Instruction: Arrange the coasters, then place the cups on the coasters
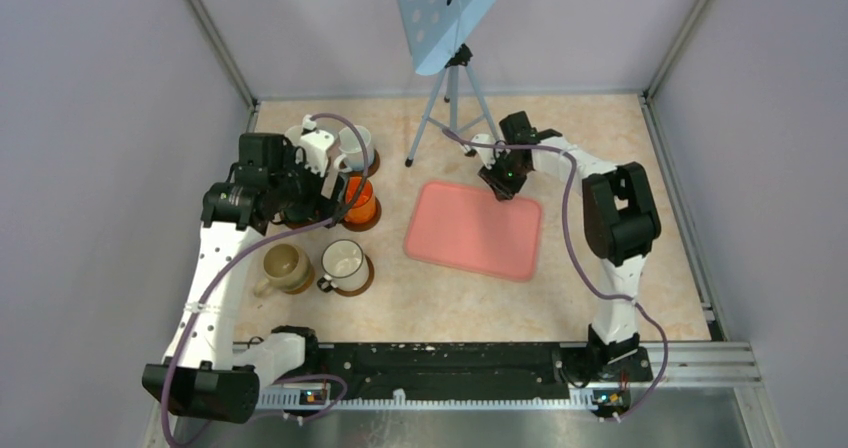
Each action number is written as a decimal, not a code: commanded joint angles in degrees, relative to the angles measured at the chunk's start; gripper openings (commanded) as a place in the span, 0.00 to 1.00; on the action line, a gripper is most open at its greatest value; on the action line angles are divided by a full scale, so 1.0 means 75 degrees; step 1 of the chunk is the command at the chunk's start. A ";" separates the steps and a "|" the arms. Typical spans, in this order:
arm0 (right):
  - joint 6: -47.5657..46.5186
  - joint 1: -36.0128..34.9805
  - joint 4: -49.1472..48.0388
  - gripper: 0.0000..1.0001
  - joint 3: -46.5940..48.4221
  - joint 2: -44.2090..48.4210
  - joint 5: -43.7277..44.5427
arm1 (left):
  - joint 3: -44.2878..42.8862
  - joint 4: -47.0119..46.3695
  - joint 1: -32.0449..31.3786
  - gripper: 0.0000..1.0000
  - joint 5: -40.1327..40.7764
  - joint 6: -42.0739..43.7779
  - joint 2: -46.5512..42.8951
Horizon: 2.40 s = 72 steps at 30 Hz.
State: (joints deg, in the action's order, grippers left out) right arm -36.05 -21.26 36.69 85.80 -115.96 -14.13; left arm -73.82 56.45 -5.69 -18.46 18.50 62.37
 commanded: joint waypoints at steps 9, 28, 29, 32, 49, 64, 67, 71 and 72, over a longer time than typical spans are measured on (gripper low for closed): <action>0.1219 -0.0131 -0.0057 0.00 -0.1757 0.1170 -0.0219 | 0.0453 -0.0781 0.0055 0.99 0.0387 -0.0342 0.0089; 0.8368 0.0010 -0.1885 0.00 -0.4534 0.3471 0.1591 | 0.0529 -0.0937 0.0091 0.99 0.0563 -0.0608 0.0450; 0.8550 -0.0041 -0.1955 0.00 -0.4688 0.3564 0.1595 | 0.0527 -0.0929 0.0097 0.99 0.0598 -0.0607 0.0447; 0.8906 -0.0326 -0.2125 0.00 -0.5081 0.3846 0.1586 | 0.0525 -0.0928 0.0129 0.99 0.0711 -0.0625 0.0462; 0.9587 -0.0995 -0.2390 0.00 -0.5228 0.3636 0.1234 | 0.0839 -0.1232 0.0630 0.99 0.0252 -0.1075 0.0508; 0.9755 -0.1231 -0.2545 0.00 -0.4470 0.2664 0.0984 | 0.0887 -0.1300 0.0665 0.99 0.0239 -0.1083 0.0629; 0.9754 -0.1247 -0.2554 0.00 -0.4444 0.2599 0.0950 | 0.0890 -0.1322 0.0673 0.99 0.0245 -0.1076 0.0666; 0.9653 -0.1244 -0.2518 0.10 -0.4408 0.2663 0.0859 | 0.0860 -0.1297 0.0677 0.99 0.0248 -0.1076 0.0695; 0.9627 -0.1250 -0.2502 0.13 -0.4392 0.2688 0.0840 | 0.0839 -0.1276 0.0673 0.99 0.0238 -0.1083 0.0712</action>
State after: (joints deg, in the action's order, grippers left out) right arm 36.32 -29.52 17.87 51.55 -94.67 -7.25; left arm -67.26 48.84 -1.06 -15.64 10.85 67.57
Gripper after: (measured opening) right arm 0.080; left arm 0.987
